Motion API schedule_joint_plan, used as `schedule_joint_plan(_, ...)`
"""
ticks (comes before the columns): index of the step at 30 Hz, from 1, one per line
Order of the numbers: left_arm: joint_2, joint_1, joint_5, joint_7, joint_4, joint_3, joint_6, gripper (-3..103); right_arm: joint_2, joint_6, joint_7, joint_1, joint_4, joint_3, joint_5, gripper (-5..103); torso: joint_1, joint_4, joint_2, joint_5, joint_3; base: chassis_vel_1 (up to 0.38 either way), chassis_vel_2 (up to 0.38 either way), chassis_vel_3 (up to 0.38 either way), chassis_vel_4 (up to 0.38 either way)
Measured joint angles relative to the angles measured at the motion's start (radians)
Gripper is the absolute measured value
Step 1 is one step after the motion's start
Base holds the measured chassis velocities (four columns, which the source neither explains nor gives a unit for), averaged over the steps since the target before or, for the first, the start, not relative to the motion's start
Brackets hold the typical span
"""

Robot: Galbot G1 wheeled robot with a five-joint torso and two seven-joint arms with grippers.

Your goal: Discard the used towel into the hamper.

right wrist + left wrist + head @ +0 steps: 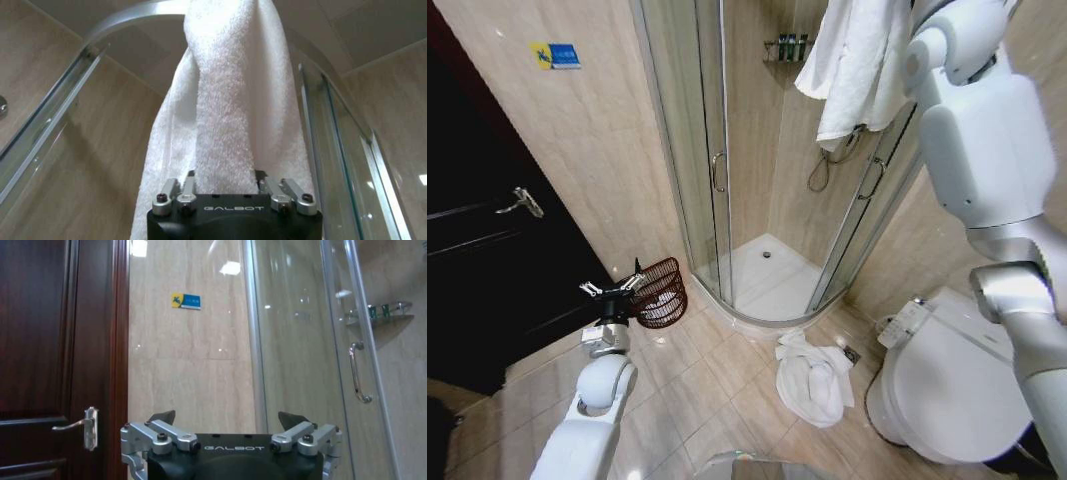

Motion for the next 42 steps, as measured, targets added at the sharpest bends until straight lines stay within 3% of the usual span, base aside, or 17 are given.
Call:
schedule_joint_plan(1, 0.001, -0.001, 0.000, 0.000, 0.000, 0.001, 0.000, 100, 0.000, 0.000, -0.001, -0.003, 0.000, 0.000, -0.001, 44, 0.000, 0.0000, 0.000, 0.0000, 0.000, 0.000, 0.000, 0.000, 0.000)
schedule_joint_plan(2, 0.003, -0.002, -0.001, 0.000, 0.000, 0.002, 0.001, 100, -0.001, 0.000, -0.001, -0.006, 0.002, 0.001, -0.003, 33, 0.000, 0.0001, 0.000, 0.0001, 0.000, 0.000, 0.000, 0.000, 0.000)
schedule_joint_plan(4, 0.005, -0.002, -0.001, 0.000, 0.001, 0.002, 0.001, 100, -0.001, 0.000, -0.001, -0.009, 0.004, 0.002, -0.004, 33, 0.000, 0.0000, 0.000, 0.0001, 0.000, 0.000, 0.000, 0.000, 0.000)
schedule_joint_plan(10, 0.009, -0.004, -0.002, 0.001, 0.004, 0.003, 0.004, 100, 0.001, -0.004, 0.000, -0.009, 0.013, 0.001, -0.004, 7, 0.000, 0.0000, 0.000, 0.0000, 0.000, 0.000, 0.000, 0.000, 0.000)
schedule_joint_plan(12, 0.009, -0.004, -0.002, 0.001, 0.004, 0.002, 0.004, 100, 0.003, -0.004, 0.001, -0.008, 0.014, 0.001, -0.004, 4, 0.000, 0.0001, 0.000, 0.0000, 0.000, 0.000, 0.000, 0.000, 0.000)
schedule_joint_plan(42, 0.008, 0.004, 0.000, 0.005, -0.002, -0.030, -0.006, 100, -0.081, -0.018, -0.007, -0.132, 0.156, 0.005, 0.029, 4, 0.000, 0.0001, 0.000, 0.0000, 0.000, 0.000, 0.000, 0.000, 0.000)
